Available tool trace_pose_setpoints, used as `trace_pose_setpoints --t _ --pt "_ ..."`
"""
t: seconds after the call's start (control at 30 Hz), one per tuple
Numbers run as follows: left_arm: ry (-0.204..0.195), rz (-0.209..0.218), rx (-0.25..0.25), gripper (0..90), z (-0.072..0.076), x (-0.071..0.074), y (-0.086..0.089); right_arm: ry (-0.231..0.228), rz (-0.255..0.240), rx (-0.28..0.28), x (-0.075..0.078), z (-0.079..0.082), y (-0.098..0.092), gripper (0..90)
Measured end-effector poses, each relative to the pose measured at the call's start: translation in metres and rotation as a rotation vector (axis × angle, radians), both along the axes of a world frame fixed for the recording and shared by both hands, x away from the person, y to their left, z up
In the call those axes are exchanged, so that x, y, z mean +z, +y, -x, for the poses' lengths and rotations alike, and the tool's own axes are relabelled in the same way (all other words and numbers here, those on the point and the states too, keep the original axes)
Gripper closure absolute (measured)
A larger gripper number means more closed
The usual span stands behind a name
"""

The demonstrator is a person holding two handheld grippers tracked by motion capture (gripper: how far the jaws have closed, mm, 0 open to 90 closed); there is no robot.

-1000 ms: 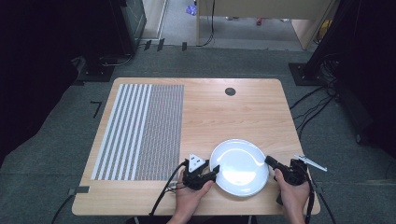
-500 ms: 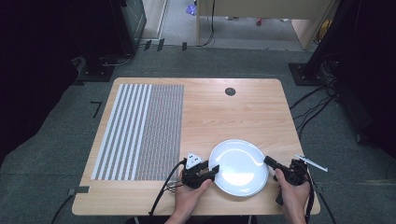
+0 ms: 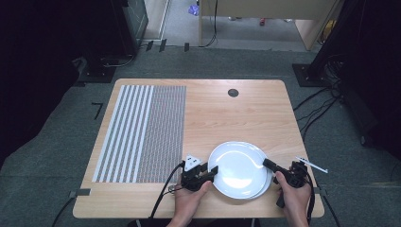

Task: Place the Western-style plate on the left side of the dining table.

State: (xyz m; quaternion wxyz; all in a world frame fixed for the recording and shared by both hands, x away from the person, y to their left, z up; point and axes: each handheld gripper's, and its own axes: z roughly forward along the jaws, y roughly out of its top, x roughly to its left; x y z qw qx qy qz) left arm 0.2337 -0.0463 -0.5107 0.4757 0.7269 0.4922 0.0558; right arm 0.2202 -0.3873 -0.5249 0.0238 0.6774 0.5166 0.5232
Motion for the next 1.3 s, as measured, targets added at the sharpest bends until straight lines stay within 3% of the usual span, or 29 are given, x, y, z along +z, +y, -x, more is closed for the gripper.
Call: trace_pose_setpoints --t 0.3,0.37,0.47,0.7,0.9,1.3 --pt "0.038 0.0 -0.035 63.3 0.001 0.002 0.006 0.008 0.034 0.011 -0.002 0.0 0.006 82.9" --pt "0.045 -0.001 -0.046 63.2 0.002 0.003 0.006 0.014 0.021 0.01 -0.004 0.002 0.008 82.9" --pt "0.086 0.045 -0.069 65.7 0.0 0.001 0.01 0.015 0.02 -0.006 -0.004 0.003 0.009 84.0" --pt "0.116 0.098 -0.078 69.9 -0.002 0.002 0.014 0.021 0.012 -0.018 -0.004 0.003 0.01 84.2" --pt "0.119 0.123 -0.08 72.3 -0.005 0.004 0.017 0.014 -0.061 -0.037 0.001 0.005 0.008 85.2" --pt "0.119 0.148 -0.072 72.8 -0.012 0.014 0.024 -0.018 -0.114 -0.048 0.016 0.001 0.012 86.4"
